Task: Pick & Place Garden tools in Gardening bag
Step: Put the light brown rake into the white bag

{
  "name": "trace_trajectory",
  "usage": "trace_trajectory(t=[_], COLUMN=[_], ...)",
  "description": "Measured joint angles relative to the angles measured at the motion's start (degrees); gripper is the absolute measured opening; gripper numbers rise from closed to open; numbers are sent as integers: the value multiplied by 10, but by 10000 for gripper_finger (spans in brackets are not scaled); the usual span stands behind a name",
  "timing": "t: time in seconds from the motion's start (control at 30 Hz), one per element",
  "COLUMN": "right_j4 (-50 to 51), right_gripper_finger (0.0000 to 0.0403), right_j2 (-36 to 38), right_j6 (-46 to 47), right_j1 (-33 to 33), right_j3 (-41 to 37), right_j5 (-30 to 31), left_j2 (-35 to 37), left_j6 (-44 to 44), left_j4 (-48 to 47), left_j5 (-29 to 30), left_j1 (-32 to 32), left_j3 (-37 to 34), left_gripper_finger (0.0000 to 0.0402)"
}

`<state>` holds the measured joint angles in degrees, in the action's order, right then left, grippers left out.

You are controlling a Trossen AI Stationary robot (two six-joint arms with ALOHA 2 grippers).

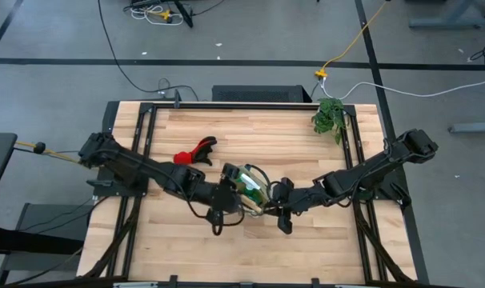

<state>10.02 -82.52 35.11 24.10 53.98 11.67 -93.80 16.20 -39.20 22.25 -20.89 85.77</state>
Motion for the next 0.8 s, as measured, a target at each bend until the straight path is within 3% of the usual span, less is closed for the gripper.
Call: trace_trajectory(t=[0.3,0.6,0.8], right_j4=[92,99,89], right_gripper_finger=[101,80,66], right_j2=[0,0,4], right_j6=[48,49,47], right_j1=[0,0,0], right_j3=[0,0,0], right_j5=[72,74,68], left_j2=[6,9,9], left_j6=[42,54,53], left_j4=[58,95,92], left_j5=[-82,-172,-192], left_j1=[53,100,108], left_j3=[-52,-89,-103], left_gripper_finger=[68,68,68])
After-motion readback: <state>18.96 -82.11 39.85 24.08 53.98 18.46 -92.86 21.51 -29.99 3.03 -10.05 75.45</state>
